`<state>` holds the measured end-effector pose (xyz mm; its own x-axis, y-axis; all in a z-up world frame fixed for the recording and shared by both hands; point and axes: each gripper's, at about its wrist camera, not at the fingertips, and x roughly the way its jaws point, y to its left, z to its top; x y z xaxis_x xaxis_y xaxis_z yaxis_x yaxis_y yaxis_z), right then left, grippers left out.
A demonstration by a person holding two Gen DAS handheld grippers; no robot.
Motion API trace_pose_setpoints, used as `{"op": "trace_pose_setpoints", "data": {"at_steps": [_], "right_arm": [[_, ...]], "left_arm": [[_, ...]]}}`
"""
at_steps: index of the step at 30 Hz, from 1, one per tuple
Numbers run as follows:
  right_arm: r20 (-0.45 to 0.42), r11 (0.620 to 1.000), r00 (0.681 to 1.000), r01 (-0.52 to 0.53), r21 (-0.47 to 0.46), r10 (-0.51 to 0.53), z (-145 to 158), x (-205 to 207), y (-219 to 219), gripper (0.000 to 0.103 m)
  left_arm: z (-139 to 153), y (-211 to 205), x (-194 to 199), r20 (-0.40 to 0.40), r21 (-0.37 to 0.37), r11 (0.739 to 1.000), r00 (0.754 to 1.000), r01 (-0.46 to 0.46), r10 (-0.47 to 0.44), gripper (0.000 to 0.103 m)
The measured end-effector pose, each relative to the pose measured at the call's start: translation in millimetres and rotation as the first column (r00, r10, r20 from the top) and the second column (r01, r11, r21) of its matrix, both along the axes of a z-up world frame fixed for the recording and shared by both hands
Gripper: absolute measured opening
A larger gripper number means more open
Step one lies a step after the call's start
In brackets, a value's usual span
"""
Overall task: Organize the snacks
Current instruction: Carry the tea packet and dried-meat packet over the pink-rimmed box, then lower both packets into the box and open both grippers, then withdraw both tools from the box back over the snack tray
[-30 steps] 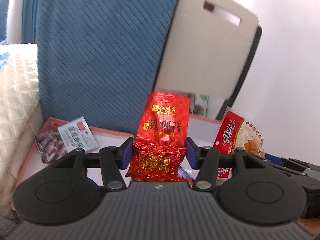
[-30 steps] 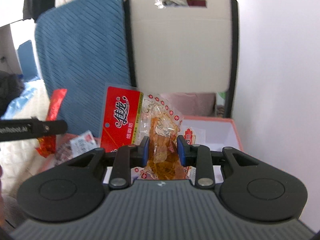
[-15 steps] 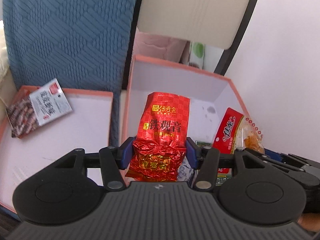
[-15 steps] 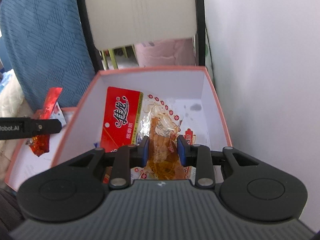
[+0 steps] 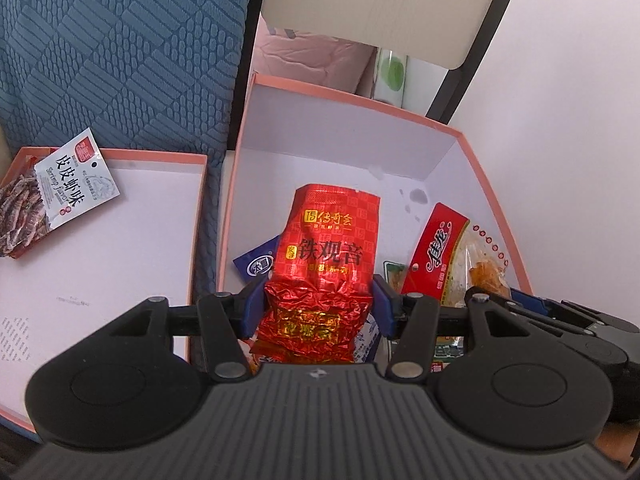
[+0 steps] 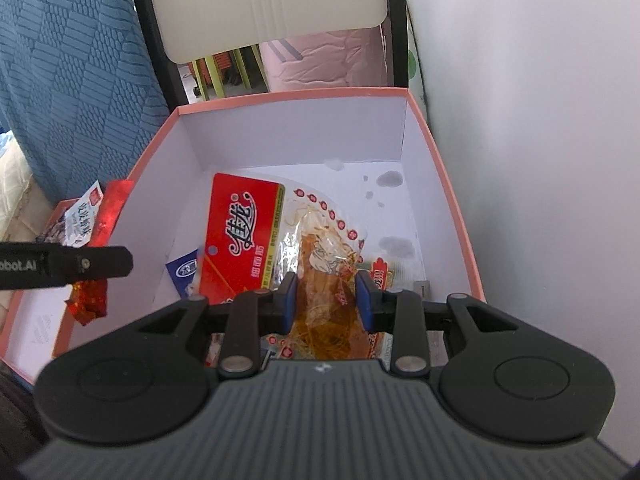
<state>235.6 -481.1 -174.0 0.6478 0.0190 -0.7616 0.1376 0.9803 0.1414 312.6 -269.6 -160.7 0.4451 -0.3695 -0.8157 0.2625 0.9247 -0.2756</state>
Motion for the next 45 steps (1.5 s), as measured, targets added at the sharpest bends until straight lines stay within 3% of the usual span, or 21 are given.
{"op": "trace_pose_setpoints", "data": {"at_steps": [3, 7, 19, 30, 37, 45], "right_arm": [[0.002, 1.0, 1.0, 0.012, 0.011, -0.012, 3, -1, -4, 0.04], [0.0, 0.999, 0.999, 0.038, 0.002, -0.038, 8, -4, -6, 0.062], [0.093, 0.999, 0.995, 0.023, 0.023, -0.025, 49, -26, 5, 0.059], [0.216, 0.999, 0.976, -0.033, 0.037, 0.024, 89, -53, 38, 0.059], [0.249, 0.996, 0.966, -0.077, 0.043, 0.064, 97, -66, 62, 0.059], [0.274, 0.989, 0.952, -0.146, 0.013, 0.137, 92, -76, 96, 0.059]], "left_arm": [[2, 2, 0, -0.002, 0.004, 1.0, 1.0, -0.013, 0.013, 0.074], [9, 5, -4, 0.013, -0.007, 1.0, 1.0, -0.009, 0.009, 0.075], [56, 26, -33, 0.129, -0.029, 0.999, 0.991, -0.02, 0.023, 0.075], [99, 67, -68, 0.268, -0.043, 0.998, 0.962, -0.051, 0.061, 0.075], [102, 100, -83, 0.306, -0.049, 0.996, 0.948, -0.075, 0.086, 0.075], [87, 144, -92, 0.29, -0.055, 0.991, 0.948, -0.12, 0.131, 0.075]]}}
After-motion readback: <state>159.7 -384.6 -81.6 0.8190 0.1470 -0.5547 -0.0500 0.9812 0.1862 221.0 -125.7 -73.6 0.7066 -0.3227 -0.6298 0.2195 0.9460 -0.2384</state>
